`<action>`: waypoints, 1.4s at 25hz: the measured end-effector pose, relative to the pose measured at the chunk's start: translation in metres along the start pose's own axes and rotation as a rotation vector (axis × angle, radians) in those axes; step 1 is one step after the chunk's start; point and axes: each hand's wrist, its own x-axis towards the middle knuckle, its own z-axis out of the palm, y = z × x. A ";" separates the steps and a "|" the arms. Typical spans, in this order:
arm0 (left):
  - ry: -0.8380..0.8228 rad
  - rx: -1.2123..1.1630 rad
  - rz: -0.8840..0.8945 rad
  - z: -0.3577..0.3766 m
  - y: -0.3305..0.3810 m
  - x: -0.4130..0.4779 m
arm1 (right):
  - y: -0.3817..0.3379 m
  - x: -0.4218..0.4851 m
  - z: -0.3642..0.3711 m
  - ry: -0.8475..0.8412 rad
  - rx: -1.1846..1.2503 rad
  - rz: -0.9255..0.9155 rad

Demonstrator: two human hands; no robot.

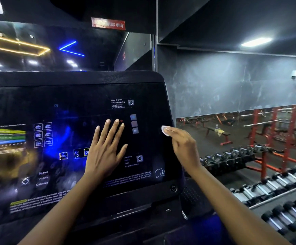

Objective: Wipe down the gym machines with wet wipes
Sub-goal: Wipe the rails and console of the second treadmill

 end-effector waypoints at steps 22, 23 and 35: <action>-0.051 -0.003 -0.188 -0.023 -0.052 -0.076 | -0.048 0.085 0.070 -0.080 -0.009 -0.212; -0.052 0.002 -0.188 -0.022 -0.052 -0.077 | -0.054 0.063 0.068 -0.068 -0.019 -0.269; -0.017 -0.051 -0.229 -0.032 -0.060 -0.084 | -0.088 0.071 0.076 -0.071 0.134 -0.296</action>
